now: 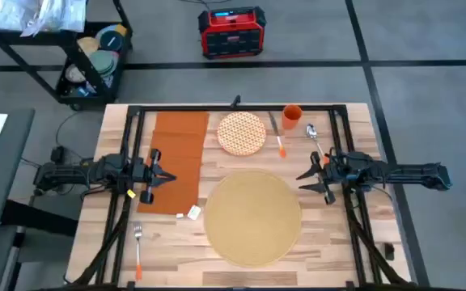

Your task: Set table place

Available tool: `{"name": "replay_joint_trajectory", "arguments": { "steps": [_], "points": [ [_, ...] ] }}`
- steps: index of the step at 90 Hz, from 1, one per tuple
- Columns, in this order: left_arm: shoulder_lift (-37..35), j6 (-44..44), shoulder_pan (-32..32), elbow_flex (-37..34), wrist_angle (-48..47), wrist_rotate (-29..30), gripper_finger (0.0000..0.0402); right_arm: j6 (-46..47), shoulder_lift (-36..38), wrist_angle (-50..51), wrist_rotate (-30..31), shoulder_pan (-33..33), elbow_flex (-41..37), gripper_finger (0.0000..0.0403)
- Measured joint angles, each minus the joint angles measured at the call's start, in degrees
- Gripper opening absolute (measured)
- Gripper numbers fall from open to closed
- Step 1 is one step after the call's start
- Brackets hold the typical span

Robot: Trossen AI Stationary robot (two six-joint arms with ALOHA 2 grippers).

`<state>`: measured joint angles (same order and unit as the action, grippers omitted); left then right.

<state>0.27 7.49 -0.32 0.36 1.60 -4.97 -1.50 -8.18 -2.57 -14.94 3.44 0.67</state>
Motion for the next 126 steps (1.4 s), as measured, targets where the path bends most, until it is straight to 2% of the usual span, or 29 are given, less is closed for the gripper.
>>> {"name": "replay_joint_trajectory", "arguments": {
  "steps": [110, 126],
  "points": [
    [0.0, -0.1, 0.0, 0.0, 0.0, 0.0, 0.0000, 0.0, 0.0, 0.0, 0.0, 0.0, 0.0, 0.0128],
    [0.0, -7.3, 0.0, 0.0, 0.1, 0.0, 0.0000, 0.0, 0.0, 0.0, 0.0, 0.0, 0.0, 0.0128]
  ]
}}
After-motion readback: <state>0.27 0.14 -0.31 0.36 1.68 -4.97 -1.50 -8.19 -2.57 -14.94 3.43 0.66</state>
